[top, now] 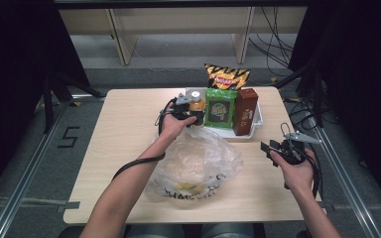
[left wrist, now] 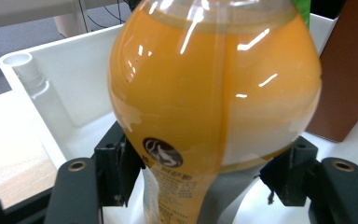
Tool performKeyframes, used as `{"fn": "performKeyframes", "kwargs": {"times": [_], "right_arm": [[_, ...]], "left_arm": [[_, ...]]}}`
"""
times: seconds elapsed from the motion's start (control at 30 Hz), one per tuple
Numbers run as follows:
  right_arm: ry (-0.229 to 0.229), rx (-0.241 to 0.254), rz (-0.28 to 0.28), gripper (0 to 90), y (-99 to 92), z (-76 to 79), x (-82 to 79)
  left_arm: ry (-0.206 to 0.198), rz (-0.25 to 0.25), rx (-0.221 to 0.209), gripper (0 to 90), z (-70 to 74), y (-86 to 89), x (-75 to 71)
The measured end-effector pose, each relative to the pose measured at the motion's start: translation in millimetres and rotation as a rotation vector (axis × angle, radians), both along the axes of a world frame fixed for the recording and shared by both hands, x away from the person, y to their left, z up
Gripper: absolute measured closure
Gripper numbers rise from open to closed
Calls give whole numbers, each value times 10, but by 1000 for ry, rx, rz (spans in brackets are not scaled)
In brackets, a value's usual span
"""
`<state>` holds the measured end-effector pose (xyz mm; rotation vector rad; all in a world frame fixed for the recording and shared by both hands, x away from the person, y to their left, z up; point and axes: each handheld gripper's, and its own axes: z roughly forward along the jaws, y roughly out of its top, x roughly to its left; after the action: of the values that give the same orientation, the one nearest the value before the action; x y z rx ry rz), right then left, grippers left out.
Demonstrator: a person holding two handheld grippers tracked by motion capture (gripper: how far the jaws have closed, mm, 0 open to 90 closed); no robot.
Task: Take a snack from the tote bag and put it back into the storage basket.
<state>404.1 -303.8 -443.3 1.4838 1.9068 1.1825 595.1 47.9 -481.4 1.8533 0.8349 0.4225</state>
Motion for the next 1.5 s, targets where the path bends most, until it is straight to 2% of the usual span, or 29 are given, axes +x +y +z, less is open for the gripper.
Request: {"fn": "performKeyframes", "kwargs": {"times": [0.03,0.2,0.23,0.33,0.37,0.43,0.47,0.5,0.57,0.63,0.67,0.8,0.83,0.87,1.2,1.23,1.43,1.5], "right_arm": [[-13,-7,2,575,-4,-10,7],[-11,-10,-1,574,-4,-11,8],[16,37,-21,574,32,-8,-6],[38,34,-20,573,27,11,-21],[36,32,-19,573,24,11,-21],[2,-8,-4,573,-11,5,-1],[5,24,-17,573,12,-3,-3],[-5,-4,-7,573,-10,1,3],[-1,16,-3,573,2,-5,4],[-3,4,7,573,-14,-7,9],[0,19,15,573,-9,-2,4],[1,15,12,573,-6,-1,5],[5,-1,-1,573,-5,1,3],[5,14,9,573,0,1,3],[-11,-1,11,572,1,-8,9],[26,39,-21,572,43,10,-20],[13,30,-14,571,38,5,-14],[21,44,-17,571,46,12,-17]], "left_arm": [[2,2,-2,354,-1,2,-1],[7,3,-1,353,-5,0,-8],[8,-1,0,353,-6,-1,-8],[10,-1,2,348,-13,-15,-14],[9,-2,4,346,-12,-17,-15],[11,2,5,338,-9,-20,-20],[12,4,5,334,-7,-21,-23],[14,6,3,331,-7,-20,-26],[14,8,1,319,-8,-13,-28],[15,3,-2,316,-2,-9,-33],[12,3,-2,312,5,-10,-38],[4,3,-12,280,54,-8,-51],[1,4,-10,275,70,-3,-56],[0,4,-10,270,85,5,-60],[-5,12,-4,242,205,117,-159],[-5,11,-6,241,219,128,-168],[9,24,3,239,310,166,-246],[11,21,-4,239,340,174,-279]]}}
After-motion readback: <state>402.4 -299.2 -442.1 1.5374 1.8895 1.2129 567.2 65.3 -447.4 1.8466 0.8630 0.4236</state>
